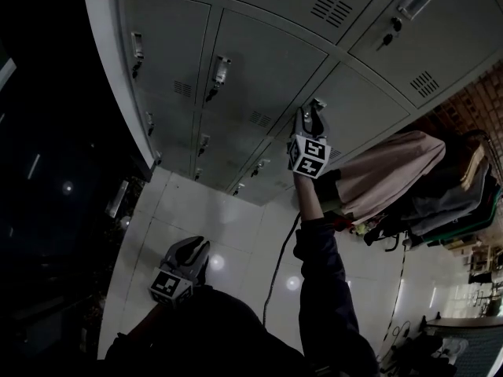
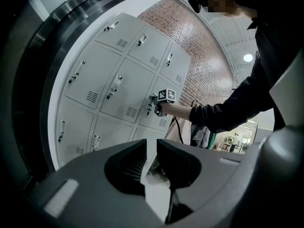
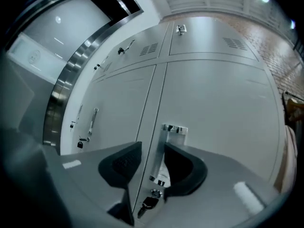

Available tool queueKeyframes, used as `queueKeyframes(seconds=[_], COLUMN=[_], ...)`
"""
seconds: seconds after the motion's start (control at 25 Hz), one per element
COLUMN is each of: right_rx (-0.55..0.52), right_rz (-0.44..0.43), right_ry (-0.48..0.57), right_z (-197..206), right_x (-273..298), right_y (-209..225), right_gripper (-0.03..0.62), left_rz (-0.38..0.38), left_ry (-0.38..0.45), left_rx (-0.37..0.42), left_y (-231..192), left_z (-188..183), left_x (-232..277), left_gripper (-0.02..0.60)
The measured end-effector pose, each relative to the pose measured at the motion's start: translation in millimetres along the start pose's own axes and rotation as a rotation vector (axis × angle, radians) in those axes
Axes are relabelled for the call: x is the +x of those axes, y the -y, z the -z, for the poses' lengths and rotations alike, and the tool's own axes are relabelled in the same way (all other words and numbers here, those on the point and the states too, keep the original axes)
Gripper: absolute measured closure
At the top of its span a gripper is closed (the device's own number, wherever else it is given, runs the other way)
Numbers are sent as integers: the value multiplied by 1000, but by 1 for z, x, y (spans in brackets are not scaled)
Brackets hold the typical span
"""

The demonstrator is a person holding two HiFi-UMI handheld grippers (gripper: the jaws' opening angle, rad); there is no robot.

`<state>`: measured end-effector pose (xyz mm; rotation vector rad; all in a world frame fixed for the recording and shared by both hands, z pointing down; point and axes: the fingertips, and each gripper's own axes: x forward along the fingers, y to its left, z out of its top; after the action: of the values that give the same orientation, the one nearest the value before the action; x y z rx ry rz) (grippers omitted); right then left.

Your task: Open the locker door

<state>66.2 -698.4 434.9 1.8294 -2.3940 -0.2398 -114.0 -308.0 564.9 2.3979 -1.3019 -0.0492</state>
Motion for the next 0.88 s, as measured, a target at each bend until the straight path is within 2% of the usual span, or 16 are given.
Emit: queueKeyframes(seconds=[0.08,0.12,0.2,0.28,0.36,0.56,0.76,0.88], right_rx=[2,8,24,32,51,112,119,89], right_rz=[23,44,73,52,9,-68,-154,-128], right_ry=[6,8,16,-4,-15,-44,16,67], right_z=[0,-1,-5,-4,-1,0,-1,-2], right_x=[-1,-2,-4,1,8,-1,-59,-125], right_y=[1,5,15,17,15,12,-9,2], right_gripper=[466,492,484,487,541,545,546,534], left_rz=[-4,-6,-14,-25,-31,11,88,149], left_ry=[11,15,18,14,7,-1,-29,-57], left_rx=[3,2,-6,-15,-23,-19,-9,-14], left_y=[4,5,6,3,0,8,26,46], left_z=[-1,-1,1,4,8,10,16,27], left_x=[-4,-7,-14,-22,-27,-25,-17,-6], left_gripper=[497,497,497,497,497,497,497,497])
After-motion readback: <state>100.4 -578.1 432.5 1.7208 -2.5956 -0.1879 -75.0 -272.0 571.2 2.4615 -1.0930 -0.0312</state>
